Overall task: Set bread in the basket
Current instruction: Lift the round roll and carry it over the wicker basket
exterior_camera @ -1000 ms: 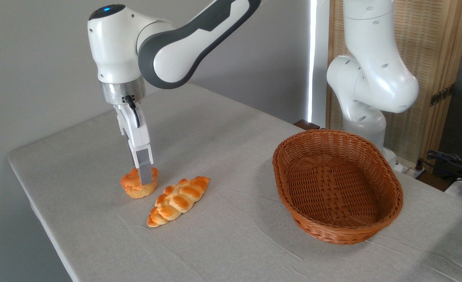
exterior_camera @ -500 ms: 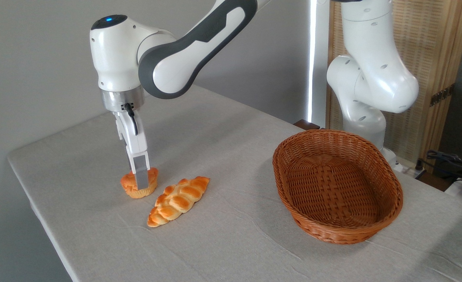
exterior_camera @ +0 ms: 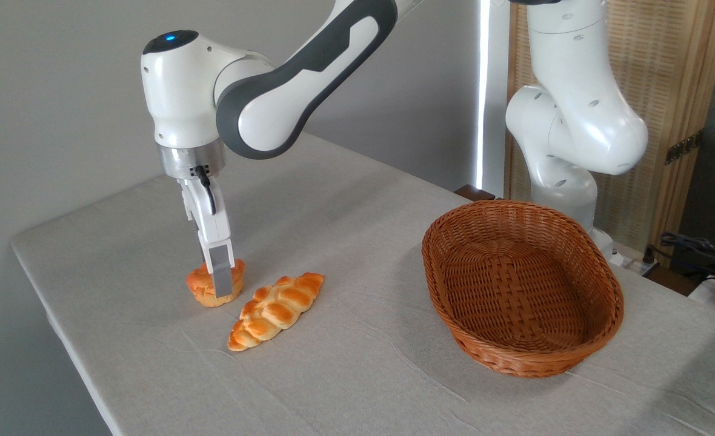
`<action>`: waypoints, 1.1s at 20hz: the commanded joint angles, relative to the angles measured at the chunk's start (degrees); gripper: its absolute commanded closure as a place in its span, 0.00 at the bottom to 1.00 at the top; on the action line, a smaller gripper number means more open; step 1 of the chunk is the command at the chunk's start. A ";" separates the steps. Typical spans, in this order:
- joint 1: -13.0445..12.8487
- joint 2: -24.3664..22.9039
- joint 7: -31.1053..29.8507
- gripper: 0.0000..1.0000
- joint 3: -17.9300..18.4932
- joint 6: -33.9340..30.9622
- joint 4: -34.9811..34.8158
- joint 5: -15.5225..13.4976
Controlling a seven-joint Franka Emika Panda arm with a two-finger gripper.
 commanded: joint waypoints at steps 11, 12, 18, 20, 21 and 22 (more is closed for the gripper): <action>0.06 -0.51 0.36 0.86 0.05 1.56 -0.49 -0.69; 0.06 -0.77 0.27 0.86 0.05 1.56 -0.23 -0.77; 0.41 -7.70 -0.43 0.86 1.72 -3.42 -0.14 -2.78; 0.41 -11.21 0.45 0.86 4.09 -9.39 -0.31 -4.37; 0.41 -12.80 1.32 0.86 4.62 -12.64 -0.57 -4.29; 0.41 -14.64 3.24 0.86 6.28 -15.63 -0.92 -4.38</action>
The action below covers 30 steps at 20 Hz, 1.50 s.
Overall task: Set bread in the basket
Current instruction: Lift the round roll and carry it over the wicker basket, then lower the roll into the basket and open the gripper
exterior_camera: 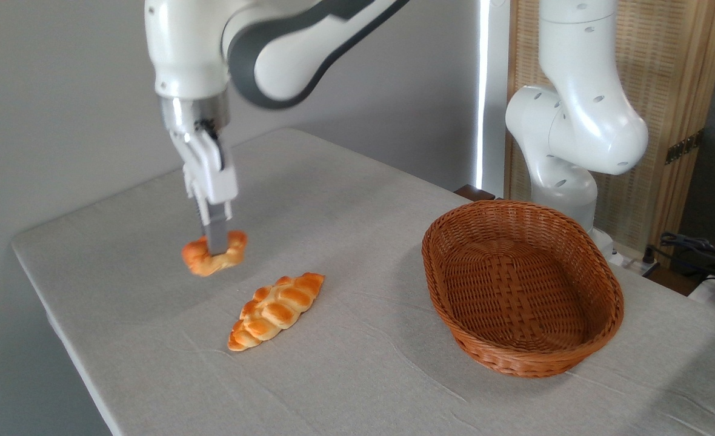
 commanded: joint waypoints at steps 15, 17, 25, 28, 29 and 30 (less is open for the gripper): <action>-22.32 -38.37 34.51 0.77 45.68 -25.59 -26.22 3.09; -26.99 -41.17 34.42 0.77 49.80 -26.20 -27.63 6.16; -31.13 -45.30 40.57 0.76 56.32 -35.61 -27.64 11.09; -33.86 -45.75 40.57 0.75 58.00 -36.75 -27.72 14.25; -34.30 -45.75 40.66 0.70 58.09 -36.75 -27.98 15.57; -34.39 -45.75 41.01 0.60 58.87 -36.75 -28.34 16.19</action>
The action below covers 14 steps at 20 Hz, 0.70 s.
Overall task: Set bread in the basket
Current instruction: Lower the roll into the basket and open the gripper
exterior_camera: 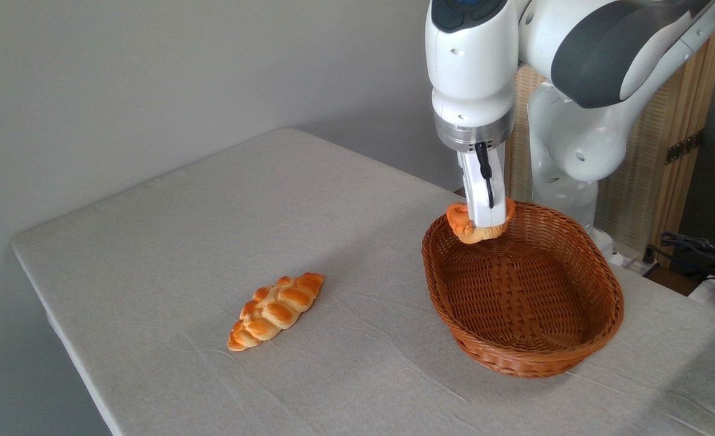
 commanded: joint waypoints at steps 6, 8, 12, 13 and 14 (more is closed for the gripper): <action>-5.35 -0.86 2.03 0.00 6.53 -0.98 -2.46 3.19; -5.35 -0.86 2.12 0.00 6.53 -0.98 -2.46 3.19; -6.23 -0.60 2.03 0.00 6.53 -0.98 -2.46 3.19; -6.40 -0.60 2.03 0.00 6.53 -0.98 -2.29 3.19; -6.66 -0.60 2.12 0.00 6.53 -0.90 -2.03 3.10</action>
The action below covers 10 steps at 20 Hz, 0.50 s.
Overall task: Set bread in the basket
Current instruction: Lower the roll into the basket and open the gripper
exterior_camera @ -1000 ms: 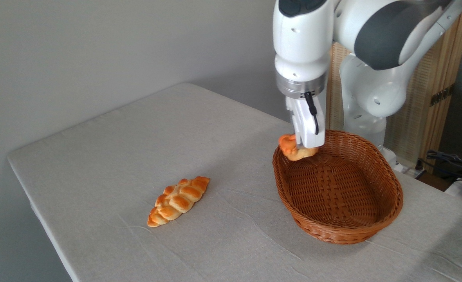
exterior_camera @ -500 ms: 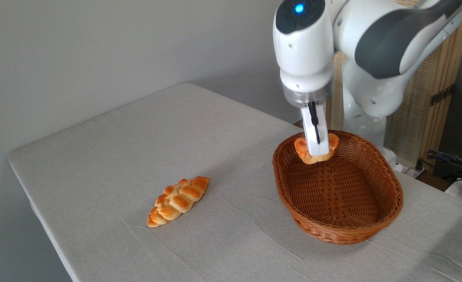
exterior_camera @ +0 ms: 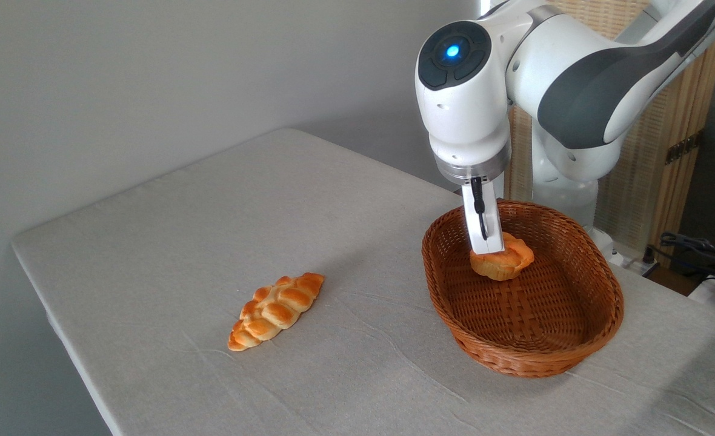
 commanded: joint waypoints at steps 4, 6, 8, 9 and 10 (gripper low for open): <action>-1.60 -0.18 0.15 0.00 -0.69 -0.59 6.35 -0.95; -1.51 1.66 -0.56 0.00 -2.80 -0.59 11.27 -3.06; -1.42 5.25 -1.43 0.00 -3.16 -0.24 16.98 -4.46; -1.33 6.93 -2.92 0.00 -3.42 -0.24 19.88 -5.86; -1.07 8.08 -5.28 0.00 -3.95 -0.07 21.65 -7.27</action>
